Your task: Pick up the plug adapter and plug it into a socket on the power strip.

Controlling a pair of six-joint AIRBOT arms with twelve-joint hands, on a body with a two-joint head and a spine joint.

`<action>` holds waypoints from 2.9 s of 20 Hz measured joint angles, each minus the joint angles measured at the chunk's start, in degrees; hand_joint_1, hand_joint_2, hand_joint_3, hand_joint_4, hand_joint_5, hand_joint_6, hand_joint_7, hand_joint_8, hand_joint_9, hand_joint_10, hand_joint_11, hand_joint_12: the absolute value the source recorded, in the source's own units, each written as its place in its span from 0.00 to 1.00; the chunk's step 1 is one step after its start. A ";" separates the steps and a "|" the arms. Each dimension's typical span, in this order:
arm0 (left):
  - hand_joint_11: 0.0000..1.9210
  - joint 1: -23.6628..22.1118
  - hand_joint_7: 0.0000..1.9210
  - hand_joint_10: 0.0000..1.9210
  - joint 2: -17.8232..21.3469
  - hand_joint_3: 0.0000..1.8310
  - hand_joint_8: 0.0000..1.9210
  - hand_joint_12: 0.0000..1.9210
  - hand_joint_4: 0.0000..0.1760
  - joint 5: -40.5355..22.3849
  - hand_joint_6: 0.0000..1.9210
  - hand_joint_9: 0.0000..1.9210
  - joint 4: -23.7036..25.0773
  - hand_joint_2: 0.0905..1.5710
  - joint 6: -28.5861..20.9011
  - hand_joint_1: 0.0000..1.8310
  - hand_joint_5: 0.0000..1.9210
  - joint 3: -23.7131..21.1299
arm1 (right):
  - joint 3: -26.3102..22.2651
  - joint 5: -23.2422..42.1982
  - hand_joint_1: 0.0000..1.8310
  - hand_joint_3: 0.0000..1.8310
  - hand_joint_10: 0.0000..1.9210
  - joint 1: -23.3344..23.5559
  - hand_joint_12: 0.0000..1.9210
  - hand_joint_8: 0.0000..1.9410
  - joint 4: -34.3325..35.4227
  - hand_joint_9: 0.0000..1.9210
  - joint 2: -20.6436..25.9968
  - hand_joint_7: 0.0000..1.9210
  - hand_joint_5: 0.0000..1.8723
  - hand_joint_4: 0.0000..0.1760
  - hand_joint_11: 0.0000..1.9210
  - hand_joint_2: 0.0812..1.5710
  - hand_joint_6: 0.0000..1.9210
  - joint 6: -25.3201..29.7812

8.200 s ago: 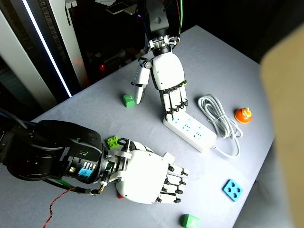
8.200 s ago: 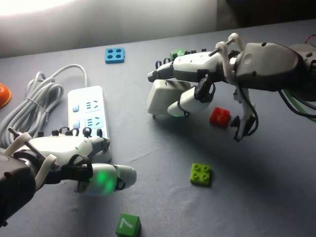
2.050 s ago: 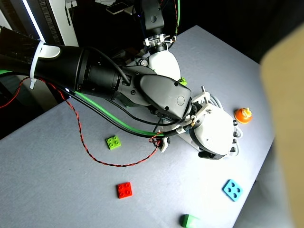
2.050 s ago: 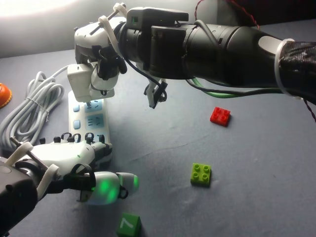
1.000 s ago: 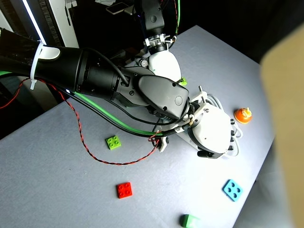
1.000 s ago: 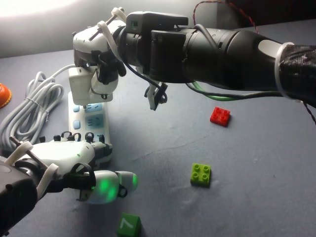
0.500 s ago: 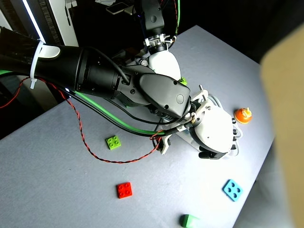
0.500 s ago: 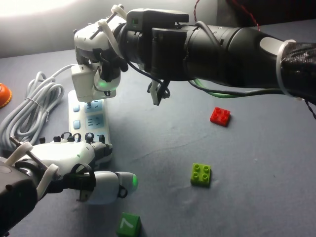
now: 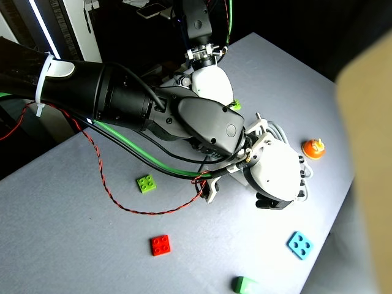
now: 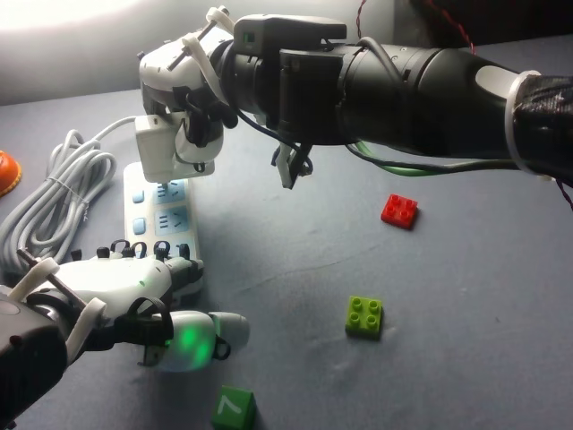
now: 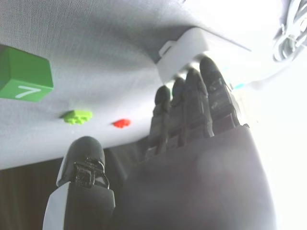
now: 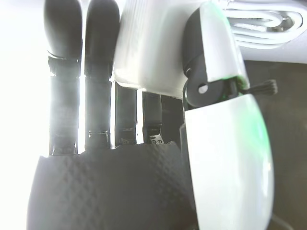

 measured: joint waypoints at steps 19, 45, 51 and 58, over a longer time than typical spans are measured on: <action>0.00 0.24 0.04 0.00 0.15 0.00 0.00 0.22 0.00 0.11 0.00 0.06 0.07 0.78 -0.02 0.00 0.06 -0.07 | -1.25 0.11 0.76 0.00 0.63 0.00 0.59 0.50 -0.02 0.54 0.85 0.53 0.45 0.00 0.50 0.69 0.47 -0.02; 0.00 0.90 0.06 0.00 0.26 0.00 0.00 0.21 0.00 0.11 0.00 0.06 0.55 0.77 -0.02 0.00 0.08 -0.26 | -2.51 0.17 0.75 0.00 0.62 0.13 0.59 0.51 -0.24 0.53 0.76 0.52 0.43 0.00 0.51 0.70 0.49 -0.07; 0.00 1.05 0.06 0.00 0.52 0.00 0.00 0.22 0.00 0.31 0.00 0.06 0.52 0.77 -0.02 0.00 0.07 -0.42 | -2.49 0.00 0.75 0.00 0.68 -0.04 0.62 0.56 -0.48 0.51 0.76 0.49 0.40 0.00 0.48 0.72 0.53 -0.04; 0.00 1.40 0.07 0.00 0.52 0.00 0.00 0.22 0.00 0.42 0.00 0.06 0.72 0.77 0.00 0.00 0.08 -0.37 | -1.11 -1.22 0.76 0.00 0.63 -0.04 0.61 0.49 -1.16 0.53 0.44 0.53 0.45 0.00 0.48 0.69 0.48 -0.02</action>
